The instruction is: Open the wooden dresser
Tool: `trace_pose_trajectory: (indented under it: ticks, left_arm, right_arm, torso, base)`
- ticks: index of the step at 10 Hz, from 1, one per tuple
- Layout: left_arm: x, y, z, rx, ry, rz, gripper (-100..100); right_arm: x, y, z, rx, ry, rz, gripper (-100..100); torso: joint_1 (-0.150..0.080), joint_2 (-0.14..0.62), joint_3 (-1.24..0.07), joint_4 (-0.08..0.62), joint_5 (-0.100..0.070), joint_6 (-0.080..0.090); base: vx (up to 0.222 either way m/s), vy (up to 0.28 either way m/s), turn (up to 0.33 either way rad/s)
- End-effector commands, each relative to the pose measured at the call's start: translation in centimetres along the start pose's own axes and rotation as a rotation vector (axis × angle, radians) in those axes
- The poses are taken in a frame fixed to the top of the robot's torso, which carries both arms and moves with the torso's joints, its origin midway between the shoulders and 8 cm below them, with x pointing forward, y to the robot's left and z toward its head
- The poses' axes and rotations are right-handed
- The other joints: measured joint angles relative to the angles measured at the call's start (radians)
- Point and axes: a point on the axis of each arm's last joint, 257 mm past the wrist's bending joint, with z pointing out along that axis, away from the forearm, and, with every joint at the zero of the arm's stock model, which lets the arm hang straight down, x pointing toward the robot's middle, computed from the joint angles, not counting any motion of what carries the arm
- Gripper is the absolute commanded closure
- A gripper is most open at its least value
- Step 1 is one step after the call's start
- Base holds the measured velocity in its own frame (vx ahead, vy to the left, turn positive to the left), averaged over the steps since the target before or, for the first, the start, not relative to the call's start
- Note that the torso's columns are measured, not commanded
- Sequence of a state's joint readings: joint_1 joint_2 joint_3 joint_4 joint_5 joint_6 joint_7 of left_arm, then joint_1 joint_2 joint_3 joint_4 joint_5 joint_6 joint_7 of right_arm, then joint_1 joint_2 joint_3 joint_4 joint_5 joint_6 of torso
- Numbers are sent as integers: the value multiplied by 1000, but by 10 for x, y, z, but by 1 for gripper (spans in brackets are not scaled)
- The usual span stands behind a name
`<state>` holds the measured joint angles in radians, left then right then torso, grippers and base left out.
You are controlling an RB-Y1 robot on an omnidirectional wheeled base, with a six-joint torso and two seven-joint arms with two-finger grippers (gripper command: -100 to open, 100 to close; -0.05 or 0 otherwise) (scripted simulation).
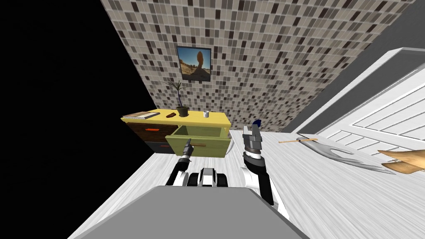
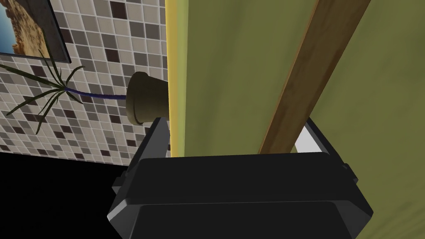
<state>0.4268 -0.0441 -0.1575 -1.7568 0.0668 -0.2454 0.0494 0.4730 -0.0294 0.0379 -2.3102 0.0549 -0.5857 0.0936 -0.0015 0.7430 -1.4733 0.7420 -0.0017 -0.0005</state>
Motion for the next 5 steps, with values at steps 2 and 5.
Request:
trace_pose_trajectory:
  ticks: [2, 5]
  left_arm:
    - [-1, 3, -1, -7, -1, 1, 0]
    - [-1, 5, -2, -12, -2, 1, 0]
  right_arm:
    - [0, 0, 0, 0, 0, 0, 0]
    - [0, 0, 0, 0, 0, 0, 0]
  torso:
    - [1, -3, -2, -2, 1, 0]
    - [1, -5, -3, -4, 1, 1]
  base:
    - [0, 0, 0]
    - [0, 0, 0]
